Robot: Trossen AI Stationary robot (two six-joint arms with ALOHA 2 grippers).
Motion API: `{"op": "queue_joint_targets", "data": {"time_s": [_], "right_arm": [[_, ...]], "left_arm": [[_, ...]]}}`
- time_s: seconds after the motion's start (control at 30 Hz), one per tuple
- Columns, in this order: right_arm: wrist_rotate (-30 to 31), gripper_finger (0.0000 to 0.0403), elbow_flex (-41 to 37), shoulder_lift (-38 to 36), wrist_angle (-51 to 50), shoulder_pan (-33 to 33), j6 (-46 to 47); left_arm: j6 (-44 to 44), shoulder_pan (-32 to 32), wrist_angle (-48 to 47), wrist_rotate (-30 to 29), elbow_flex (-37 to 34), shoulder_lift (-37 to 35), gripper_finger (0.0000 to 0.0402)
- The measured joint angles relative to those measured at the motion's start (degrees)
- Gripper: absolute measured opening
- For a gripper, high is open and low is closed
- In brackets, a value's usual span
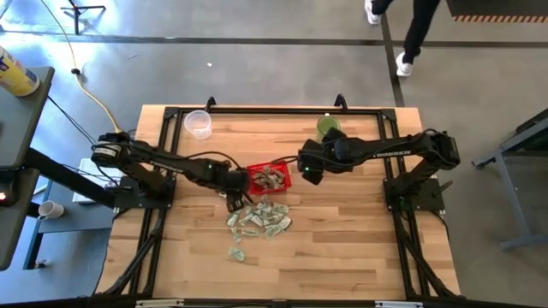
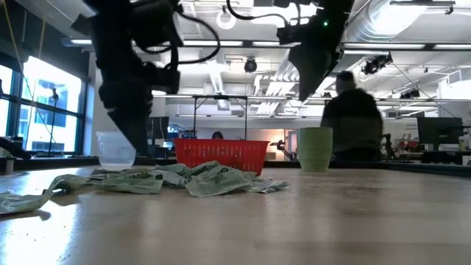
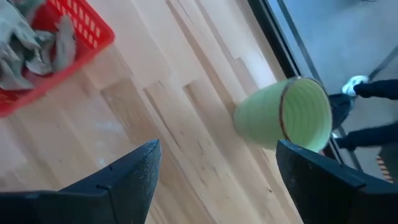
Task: Pick and place Stevia / Truvia into bins
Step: Put the stevia packet into the red basket
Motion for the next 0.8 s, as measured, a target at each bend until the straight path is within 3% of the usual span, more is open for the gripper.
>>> {"op": "queue_joint_targets", "data": {"time_s": [0.13, 0.37, 0.5, 0.63, 0.8], "right_arm": [[1.1, 0.0309, -0.02, 0.0, -1.81, 0.0, -0.02], [2.31, 0.0309, -0.02, 0.0, -1.49, 0.0, 0.03], [2.5, 0.0309, -0.02, 0.02, -1.04, -0.12, 1.1], [2.67, 0.0309, -0.04, 0.02, -0.98, -0.15, 1.6], [2.71, 0.0309, -0.04, 0.02, -1.04, -0.15, 1.73]], "left_arm": [[-4.55, 0.11, 4.03, -1.11, -3.6, -0.02, 0.0214], [-3.17, 0.88, 8.16, -1.79, -6.8, 0.11, 0.0222], [-3.28, 3.82, 10.32, -0.96, -8.91, 0.09, 0.0207], [0.9, 6.98, 12.01, 2.46, -9.72, -0.08, 0.0158], [3.64, 10.68, 11.71, 6.52, -8.61, -0.07, 0.0043]]}}
